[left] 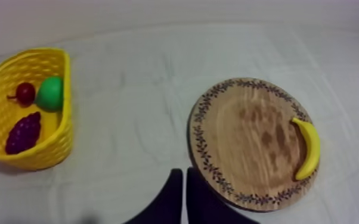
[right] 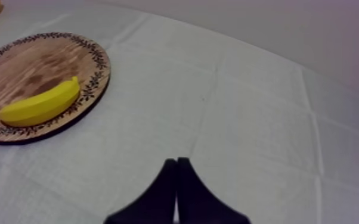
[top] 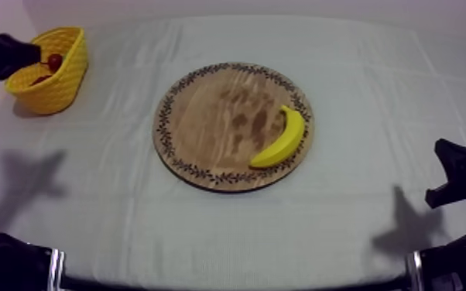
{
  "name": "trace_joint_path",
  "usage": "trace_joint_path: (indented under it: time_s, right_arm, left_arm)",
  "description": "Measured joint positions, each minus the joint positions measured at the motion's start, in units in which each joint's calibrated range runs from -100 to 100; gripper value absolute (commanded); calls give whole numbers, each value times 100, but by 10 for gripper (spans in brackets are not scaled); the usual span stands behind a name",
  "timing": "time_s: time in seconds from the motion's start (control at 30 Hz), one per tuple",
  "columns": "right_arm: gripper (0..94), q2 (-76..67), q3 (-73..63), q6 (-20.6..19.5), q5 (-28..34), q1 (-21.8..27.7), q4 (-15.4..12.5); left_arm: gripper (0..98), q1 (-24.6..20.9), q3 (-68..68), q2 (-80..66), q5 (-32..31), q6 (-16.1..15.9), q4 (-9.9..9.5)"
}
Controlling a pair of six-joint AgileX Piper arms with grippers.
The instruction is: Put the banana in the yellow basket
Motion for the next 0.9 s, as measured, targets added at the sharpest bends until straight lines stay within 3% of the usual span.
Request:
trace_joint_path:
  time_s: [0.13,0.37,0.77,0.9]
  right_arm:
    - [2,0,0,0,1,0,0]
    - [2,0,0,1,1,0,0]
    - [2,0,0,-2,1,0,0]
    - [2,0,0,-2,-3,0,0]
  left_arm:
    - [0,249,-698,883,253,59,-21]
    - [0,832,-1489,2100,410,341,-255]
    - [4,1886,-2974,3906,1022,489,-274]
    - [75,2151,-3478,4581,1176,399,-198]
